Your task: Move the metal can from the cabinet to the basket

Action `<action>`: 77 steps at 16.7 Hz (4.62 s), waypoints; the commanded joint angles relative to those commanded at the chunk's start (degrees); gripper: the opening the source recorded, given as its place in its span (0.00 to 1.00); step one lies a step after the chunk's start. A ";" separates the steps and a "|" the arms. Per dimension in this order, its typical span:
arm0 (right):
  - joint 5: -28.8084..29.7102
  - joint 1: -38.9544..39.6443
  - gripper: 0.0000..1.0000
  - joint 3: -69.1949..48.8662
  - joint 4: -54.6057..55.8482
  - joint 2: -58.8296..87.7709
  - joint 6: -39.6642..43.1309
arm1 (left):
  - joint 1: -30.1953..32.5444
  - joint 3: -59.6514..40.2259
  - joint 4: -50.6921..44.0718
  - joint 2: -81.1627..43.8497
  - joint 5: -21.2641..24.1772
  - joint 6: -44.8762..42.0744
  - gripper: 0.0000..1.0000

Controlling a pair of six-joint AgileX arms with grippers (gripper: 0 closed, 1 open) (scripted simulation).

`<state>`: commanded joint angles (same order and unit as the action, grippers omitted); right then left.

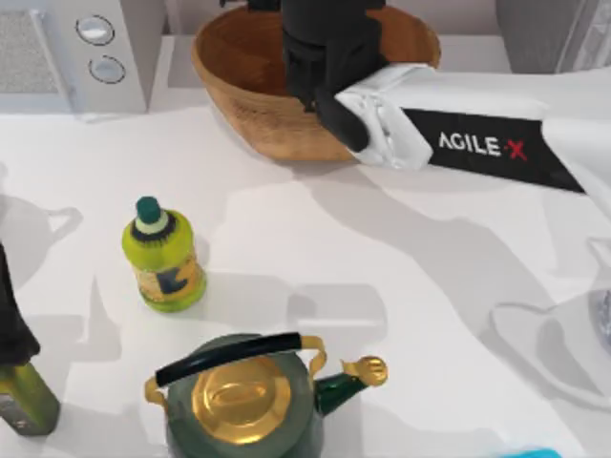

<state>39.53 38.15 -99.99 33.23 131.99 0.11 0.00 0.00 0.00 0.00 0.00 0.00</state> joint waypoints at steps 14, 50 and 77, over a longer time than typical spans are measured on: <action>0.00 0.00 1.00 0.00 0.00 0.00 0.00 | 0.00 0.00 0.00 0.00 0.00 0.00 1.00; -15.41 -13.39 1.00 36.38 -11.10 -52.30 -0.58 | 0.00 0.00 0.00 0.00 0.00 0.00 1.00; -40.04 -38.11 1.00 99.36 -32.77 -131.36 -0.14 | 0.00 0.00 0.00 0.00 0.00 0.00 1.00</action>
<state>-0.50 0.04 -0.64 0.46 0.63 -0.02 0.00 0.00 0.00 0.00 0.00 0.00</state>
